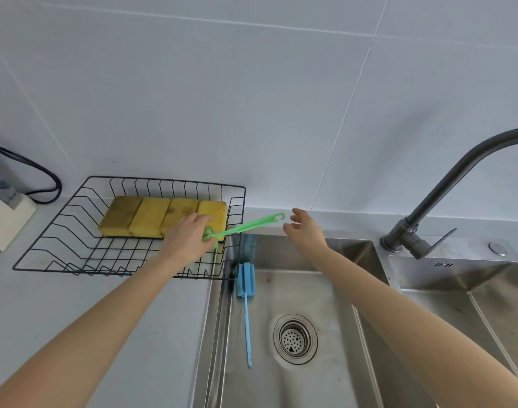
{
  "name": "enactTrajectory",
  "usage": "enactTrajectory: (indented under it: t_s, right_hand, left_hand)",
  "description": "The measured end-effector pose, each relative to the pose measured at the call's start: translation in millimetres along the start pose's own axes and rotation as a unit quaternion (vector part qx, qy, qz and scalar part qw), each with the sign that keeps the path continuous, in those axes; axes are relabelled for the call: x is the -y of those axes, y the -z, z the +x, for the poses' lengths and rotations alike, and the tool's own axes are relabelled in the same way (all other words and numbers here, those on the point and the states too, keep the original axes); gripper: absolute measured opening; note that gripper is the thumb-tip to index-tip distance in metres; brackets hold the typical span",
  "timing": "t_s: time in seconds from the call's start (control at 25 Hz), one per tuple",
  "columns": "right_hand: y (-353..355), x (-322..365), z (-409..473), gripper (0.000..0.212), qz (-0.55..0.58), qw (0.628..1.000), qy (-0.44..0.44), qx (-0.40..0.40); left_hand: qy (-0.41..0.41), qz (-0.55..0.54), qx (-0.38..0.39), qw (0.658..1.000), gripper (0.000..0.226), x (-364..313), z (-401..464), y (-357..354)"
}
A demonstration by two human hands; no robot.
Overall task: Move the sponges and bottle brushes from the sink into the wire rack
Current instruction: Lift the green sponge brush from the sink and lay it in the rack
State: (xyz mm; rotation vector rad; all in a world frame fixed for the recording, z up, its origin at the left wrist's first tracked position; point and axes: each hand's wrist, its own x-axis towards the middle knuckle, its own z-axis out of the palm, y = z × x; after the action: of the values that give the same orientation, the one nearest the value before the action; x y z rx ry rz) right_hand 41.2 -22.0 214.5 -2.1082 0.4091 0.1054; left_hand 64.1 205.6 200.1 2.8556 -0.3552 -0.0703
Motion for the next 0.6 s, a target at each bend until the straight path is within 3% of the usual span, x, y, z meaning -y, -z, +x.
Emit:
enactTrajectory:
  t_s: [0.28,0.6]
  right_hand:
    - [10.4,-16.3,-22.1,0.049,-0.034,0.999,-0.009,0.022]
    - [8.4,-50.1,-39.4,0.045,-0.04,0.998,-0.022,0.046]
  left_hand:
    - [-0.091,0.039,-0.034,0.994,0.045,-39.9,-13.2,14.1]
    - [-0.138,0.062,-0.012,0.989,0.044,-80.3,-27.3,-10.4]
